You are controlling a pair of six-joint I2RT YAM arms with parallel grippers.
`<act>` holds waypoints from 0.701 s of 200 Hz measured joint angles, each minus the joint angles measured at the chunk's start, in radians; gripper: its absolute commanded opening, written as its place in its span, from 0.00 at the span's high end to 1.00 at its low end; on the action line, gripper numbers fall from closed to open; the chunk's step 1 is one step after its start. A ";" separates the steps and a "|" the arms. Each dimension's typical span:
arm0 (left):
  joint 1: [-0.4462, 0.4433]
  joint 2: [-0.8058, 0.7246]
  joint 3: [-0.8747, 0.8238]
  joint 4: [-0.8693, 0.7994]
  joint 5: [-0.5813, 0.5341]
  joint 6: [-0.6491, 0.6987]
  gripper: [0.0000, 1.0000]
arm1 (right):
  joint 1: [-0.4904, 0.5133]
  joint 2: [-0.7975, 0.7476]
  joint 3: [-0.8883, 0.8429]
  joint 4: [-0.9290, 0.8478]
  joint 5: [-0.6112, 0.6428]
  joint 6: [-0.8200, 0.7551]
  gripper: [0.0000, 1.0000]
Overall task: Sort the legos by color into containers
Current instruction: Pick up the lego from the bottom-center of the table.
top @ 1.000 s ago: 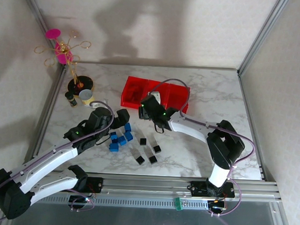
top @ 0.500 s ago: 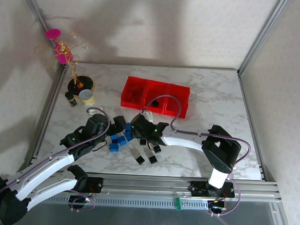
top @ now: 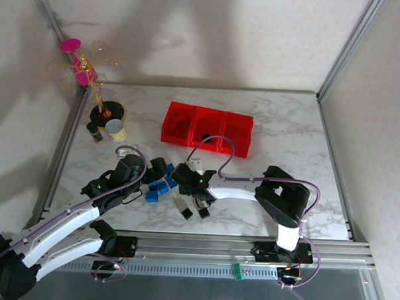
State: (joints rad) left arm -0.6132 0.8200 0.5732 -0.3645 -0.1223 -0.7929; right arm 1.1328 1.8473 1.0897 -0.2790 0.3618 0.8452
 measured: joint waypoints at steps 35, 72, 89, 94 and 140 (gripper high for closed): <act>0.000 0.008 0.000 0.000 0.000 -0.001 0.00 | 0.005 0.003 0.000 -0.004 0.000 0.001 0.57; 0.000 0.013 0.000 0.000 0.000 -0.001 0.00 | 0.007 0.012 0.000 -0.010 0.003 0.001 0.66; 0.000 0.014 0.000 0.000 0.000 -0.001 0.00 | 0.009 0.012 0.002 -0.011 0.007 0.000 0.70; 0.000 0.014 0.000 0.000 0.000 -0.001 0.00 | 0.009 0.011 0.002 -0.013 0.009 0.000 0.70; 0.000 0.015 0.001 0.000 0.000 -0.001 0.00 | 0.007 0.000 0.004 -0.040 0.023 -0.015 0.71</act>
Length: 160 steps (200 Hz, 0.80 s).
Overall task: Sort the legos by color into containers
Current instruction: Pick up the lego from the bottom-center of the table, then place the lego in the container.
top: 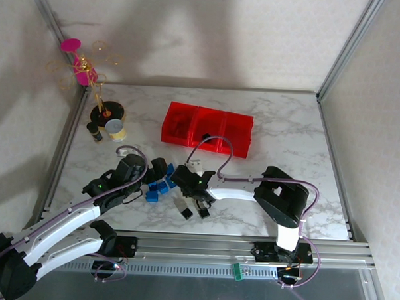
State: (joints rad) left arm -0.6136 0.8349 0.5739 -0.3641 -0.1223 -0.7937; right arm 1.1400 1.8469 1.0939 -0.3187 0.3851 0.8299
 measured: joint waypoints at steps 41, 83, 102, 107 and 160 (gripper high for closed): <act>0.000 0.027 0.025 0.002 0.000 0.005 0.00 | -0.050 -0.061 0.046 -0.010 0.016 -0.051 0.71; 0.000 0.073 0.075 0.031 0.000 0.019 0.00 | -0.165 -0.075 0.128 0.009 0.050 -0.134 0.70; 0.000 0.102 0.103 0.045 0.000 0.029 0.00 | -0.216 -0.069 0.174 0.016 0.065 -0.169 0.70; 0.000 0.109 0.109 0.051 0.000 0.032 0.01 | -0.227 -0.066 0.185 0.021 0.068 -0.177 0.70; 0.000 0.190 0.155 0.095 -0.004 0.042 0.00 | -0.346 0.048 0.322 0.086 0.089 -0.274 0.70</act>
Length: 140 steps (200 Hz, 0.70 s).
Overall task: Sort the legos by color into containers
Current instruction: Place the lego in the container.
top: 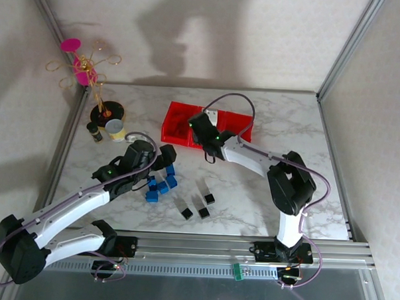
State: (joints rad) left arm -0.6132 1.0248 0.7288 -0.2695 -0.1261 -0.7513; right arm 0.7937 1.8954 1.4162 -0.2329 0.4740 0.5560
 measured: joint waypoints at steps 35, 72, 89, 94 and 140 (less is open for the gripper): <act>0.000 0.053 0.036 0.018 -0.002 0.007 0.00 | -0.053 0.108 0.083 0.018 0.005 -0.051 0.68; 0.002 0.085 0.057 0.031 -0.005 0.014 0.00 | -0.078 0.197 0.163 0.022 0.005 -0.097 0.50; 0.002 0.090 0.063 0.034 -0.005 0.017 0.00 | -0.082 0.215 0.192 0.024 0.005 -0.110 0.43; 0.003 0.091 0.063 0.035 -0.005 0.018 0.00 | -0.082 0.216 0.195 0.023 0.004 -0.119 0.42; 0.003 0.089 0.069 0.034 -0.004 0.019 0.00 | -0.079 0.185 0.197 0.030 -0.004 -0.132 0.38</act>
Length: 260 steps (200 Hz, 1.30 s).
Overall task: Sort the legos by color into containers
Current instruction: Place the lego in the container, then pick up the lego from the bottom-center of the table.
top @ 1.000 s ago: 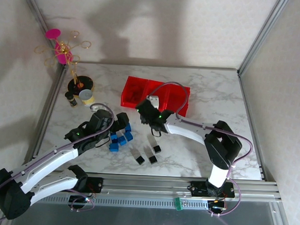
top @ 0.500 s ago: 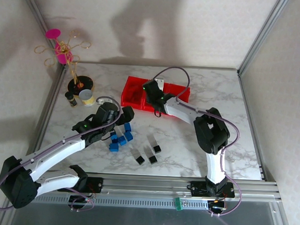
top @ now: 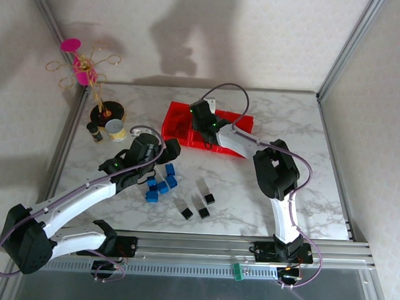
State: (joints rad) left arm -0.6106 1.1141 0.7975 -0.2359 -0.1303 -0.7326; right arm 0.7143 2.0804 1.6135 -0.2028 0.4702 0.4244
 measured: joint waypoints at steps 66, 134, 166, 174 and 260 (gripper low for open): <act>-0.017 -0.076 -0.018 -0.002 0.024 -0.001 0.00 | 0.080 -0.288 -0.252 0.004 -0.055 0.024 0.31; -0.080 -0.154 -0.110 -0.032 0.035 -0.020 0.00 | 0.125 -0.484 -0.552 -0.055 -0.108 0.116 0.24; -0.102 -0.192 -0.145 -0.036 0.039 -0.040 0.00 | 0.179 -0.544 -0.644 -0.095 -0.125 0.172 0.21; -0.106 -0.197 -0.150 -0.039 0.040 -0.047 0.00 | 0.194 -0.553 -0.657 -0.103 -0.127 0.185 0.21; -0.148 -0.250 -0.221 -0.037 0.045 -0.110 0.00 | 0.299 -0.566 -0.779 -0.119 -0.150 0.322 0.18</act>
State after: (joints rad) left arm -0.7589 0.8639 0.5766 -0.2733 -0.0853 -0.8429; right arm 1.0138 1.5143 0.8341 -0.3222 0.3199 0.7467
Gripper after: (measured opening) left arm 0.995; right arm 0.823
